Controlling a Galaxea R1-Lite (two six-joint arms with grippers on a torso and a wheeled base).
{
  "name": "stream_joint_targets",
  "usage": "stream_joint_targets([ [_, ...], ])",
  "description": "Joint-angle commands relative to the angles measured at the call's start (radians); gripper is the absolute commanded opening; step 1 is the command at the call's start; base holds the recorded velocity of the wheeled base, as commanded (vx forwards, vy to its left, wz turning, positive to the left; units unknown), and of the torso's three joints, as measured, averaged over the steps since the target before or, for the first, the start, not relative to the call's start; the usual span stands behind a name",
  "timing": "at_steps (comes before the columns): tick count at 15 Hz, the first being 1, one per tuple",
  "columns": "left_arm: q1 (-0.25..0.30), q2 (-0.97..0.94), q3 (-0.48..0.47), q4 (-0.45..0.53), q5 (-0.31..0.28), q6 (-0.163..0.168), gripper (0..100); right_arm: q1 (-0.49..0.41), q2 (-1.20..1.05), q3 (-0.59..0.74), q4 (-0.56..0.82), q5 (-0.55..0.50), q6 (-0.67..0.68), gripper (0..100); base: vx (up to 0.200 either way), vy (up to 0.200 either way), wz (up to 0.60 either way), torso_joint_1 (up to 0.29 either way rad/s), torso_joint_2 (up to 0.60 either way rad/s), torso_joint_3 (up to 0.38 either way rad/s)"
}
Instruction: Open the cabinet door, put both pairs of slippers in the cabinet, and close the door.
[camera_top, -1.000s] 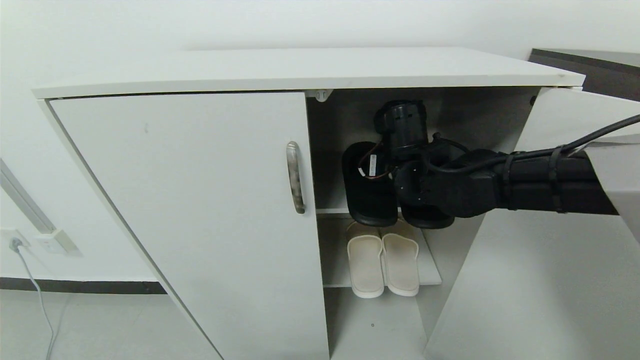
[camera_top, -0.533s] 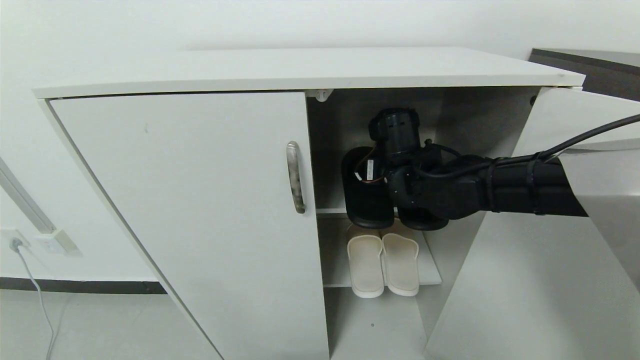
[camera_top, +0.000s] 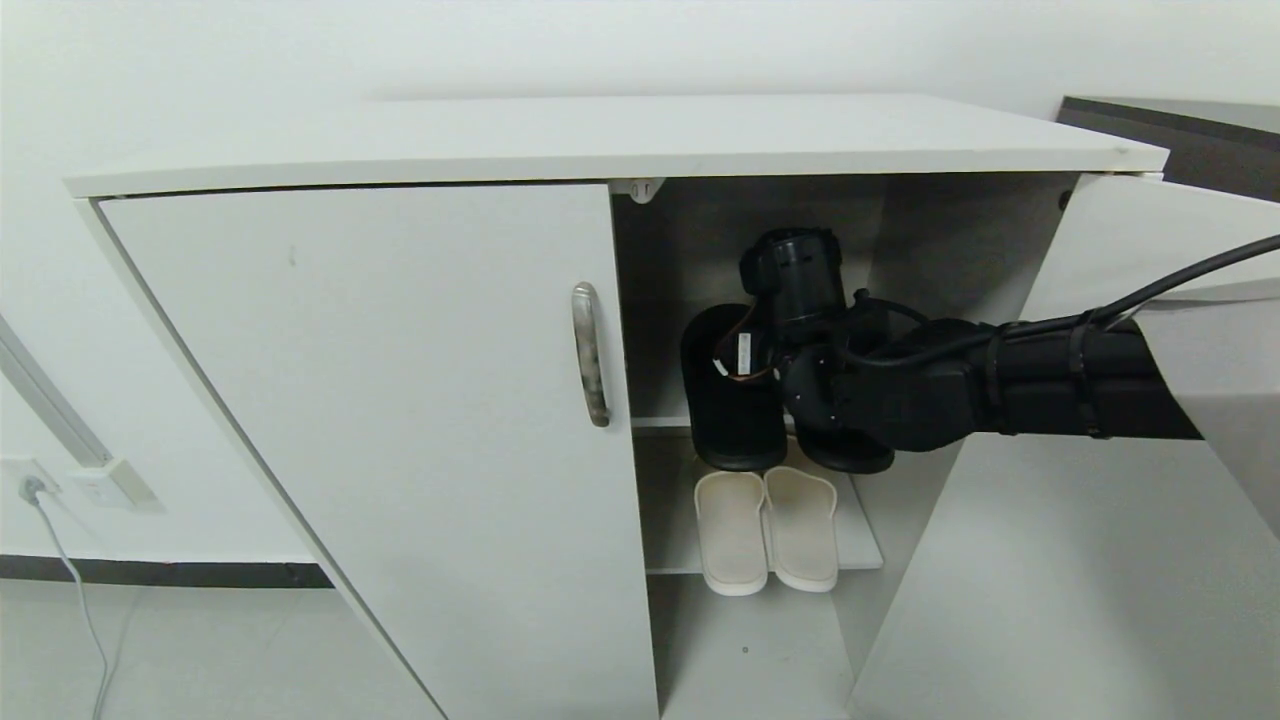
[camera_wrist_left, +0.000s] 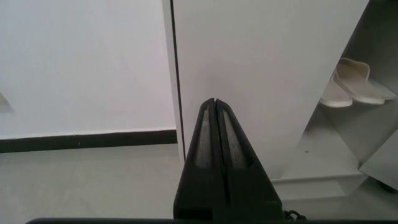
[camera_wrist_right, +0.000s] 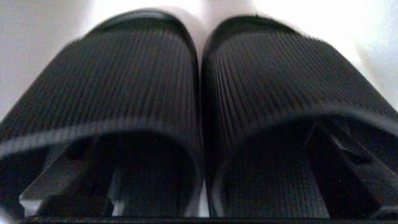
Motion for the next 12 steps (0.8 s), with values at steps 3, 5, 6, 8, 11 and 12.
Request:
stream_joint_targets([
  [3, 0.0, 0.0, -0.001, -0.001, 0.0, -0.005, 0, 0.045, -0.124, 0.113, -0.008, 0.0, 0.006, 100, 0.0, 0.0, 0.0, 0.0, 0.0, 0.0],
  [5, 0.0, 0.0, -0.001, -0.001, 0.0, -0.005, 0, 0.087, -0.208, 0.235, -0.011, -0.002, 0.013, 100, 0.0, 0.0, 0.0, 0.0, 0.0, 0.0],
  [6, 0.0, 0.0, -0.001, -0.001, 0.0, -0.005, 0, 0.099, -0.234, 0.271, -0.016, -0.002, 0.015, 100, 0.0, 0.0, 0.0, 0.0, 0.0, 0.0],
  [8, 0.0, 0.0, -0.001, -0.001, 0.0, -0.005, 0, 0.139, -0.34, 0.431, -0.085, 0.004, 0.013, 100, 0.0, 0.0, 0.0, 0.0, 0.0, 0.0],
  [11, 0.0, 0.0, -0.001, -0.001, -0.002, -0.007, 0, 0.202, -0.48, 0.679, -0.209, 0.09, 0.006, 100, 0.0, 0.0, 0.0, 0.0, 0.0, 0.0],
  [12, 0.0, 0.002, -0.001, -0.001, -0.002, -0.007, 0, 0.217, -0.509, 0.736, -0.242, 0.11, 0.002, 100, 0.0, 0.0, 0.0, 0.0, 0.0, 0.0],
])
